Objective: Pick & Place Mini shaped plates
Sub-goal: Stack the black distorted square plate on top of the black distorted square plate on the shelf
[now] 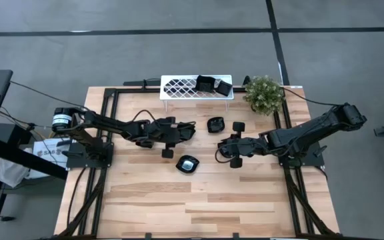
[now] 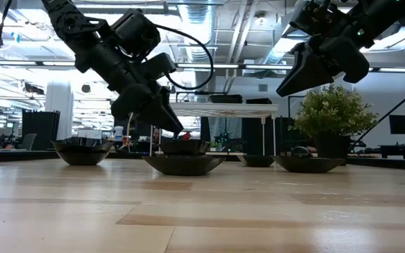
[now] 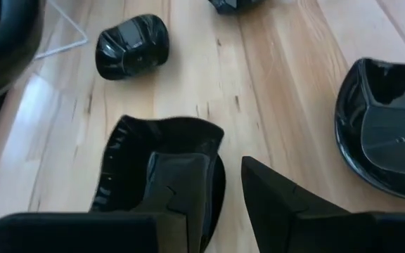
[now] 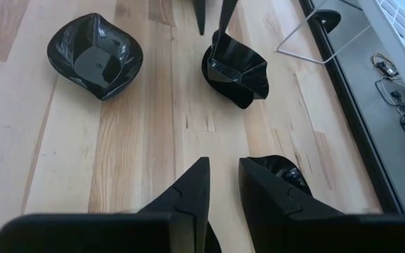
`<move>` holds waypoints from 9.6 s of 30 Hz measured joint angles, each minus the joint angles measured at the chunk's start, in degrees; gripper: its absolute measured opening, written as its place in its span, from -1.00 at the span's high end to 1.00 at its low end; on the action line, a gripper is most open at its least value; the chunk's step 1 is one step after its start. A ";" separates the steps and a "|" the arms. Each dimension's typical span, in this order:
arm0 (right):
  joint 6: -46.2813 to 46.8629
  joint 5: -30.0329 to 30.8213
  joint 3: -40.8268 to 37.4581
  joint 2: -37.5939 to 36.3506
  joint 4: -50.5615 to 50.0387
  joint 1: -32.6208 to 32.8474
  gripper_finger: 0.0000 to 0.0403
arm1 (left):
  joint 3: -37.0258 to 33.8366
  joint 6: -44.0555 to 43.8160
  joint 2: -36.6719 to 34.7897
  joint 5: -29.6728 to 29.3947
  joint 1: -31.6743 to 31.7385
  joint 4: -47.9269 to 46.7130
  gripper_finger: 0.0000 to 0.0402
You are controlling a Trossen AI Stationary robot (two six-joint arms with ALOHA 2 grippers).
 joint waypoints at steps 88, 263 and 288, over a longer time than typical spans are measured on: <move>2.99 -9.18 8.52 14.43 23.97 -14.84 0.65 | 0.02 20.87 5.18 -34.25 -20.08 15.42 0.97; -13.91 -39.82 55.49 29.09 -27.79 -56.22 1.00 | -13.84 -10.32 -32.26 -41.35 -21.55 18.43 0.61; -8.49 -38.80 55.52 24.45 -27.24 -55.73 0.42 | -13.84 -10.53 -32.26 -40.60 -21.56 16.15 0.61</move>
